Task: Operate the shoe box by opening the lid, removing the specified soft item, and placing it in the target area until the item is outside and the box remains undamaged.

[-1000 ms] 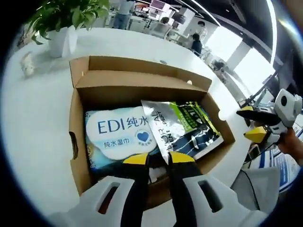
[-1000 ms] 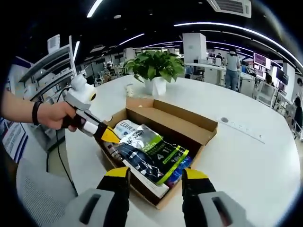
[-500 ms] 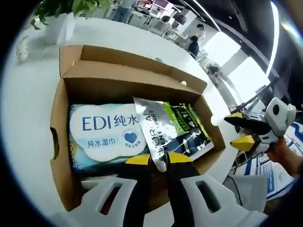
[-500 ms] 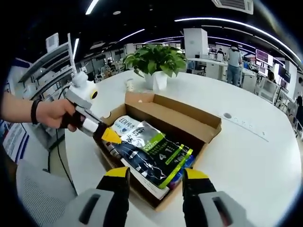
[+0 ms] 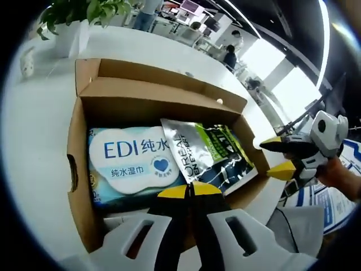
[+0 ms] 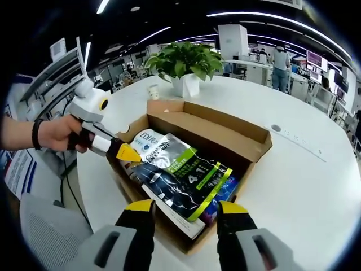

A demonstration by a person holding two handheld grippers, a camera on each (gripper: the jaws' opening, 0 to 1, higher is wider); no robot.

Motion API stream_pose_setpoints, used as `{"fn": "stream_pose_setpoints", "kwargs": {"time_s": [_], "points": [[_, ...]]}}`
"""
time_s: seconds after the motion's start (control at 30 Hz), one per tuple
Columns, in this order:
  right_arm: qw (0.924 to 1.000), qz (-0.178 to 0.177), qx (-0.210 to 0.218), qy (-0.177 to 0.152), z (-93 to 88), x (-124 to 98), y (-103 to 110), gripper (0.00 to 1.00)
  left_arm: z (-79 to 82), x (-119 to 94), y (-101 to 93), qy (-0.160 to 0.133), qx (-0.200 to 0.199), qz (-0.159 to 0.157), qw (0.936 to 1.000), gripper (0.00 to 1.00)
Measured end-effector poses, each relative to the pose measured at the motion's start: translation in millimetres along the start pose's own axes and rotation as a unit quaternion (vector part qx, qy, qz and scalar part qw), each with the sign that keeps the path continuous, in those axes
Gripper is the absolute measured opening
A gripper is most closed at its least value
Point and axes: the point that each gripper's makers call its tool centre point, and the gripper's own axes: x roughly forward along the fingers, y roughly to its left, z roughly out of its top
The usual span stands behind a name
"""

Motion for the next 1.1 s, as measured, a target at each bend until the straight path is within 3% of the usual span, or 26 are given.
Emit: {"fn": "stream_pose_setpoints", "kwargs": {"time_s": [0.3, 0.47, 1.1], "points": [[0.9995, 0.006, 0.017, 0.027, 0.2, 19, 5, 0.4, 0.0, -2, 5.0, 0.004, 0.005, 0.007, 1.0, 0.01], [0.9981, -0.017, 0.011, 0.057, -1.7, 27, -1, 0.39, 0.0, -1, 6.6, 0.005, 0.011, 0.012, 0.9998, 0.01], [0.9931, -0.019, 0.066, 0.095, -4.3, 42, -5, 0.34, 0.4, -1, 12.9, 0.01, 0.016, 0.011, 0.9998, 0.01]]}}
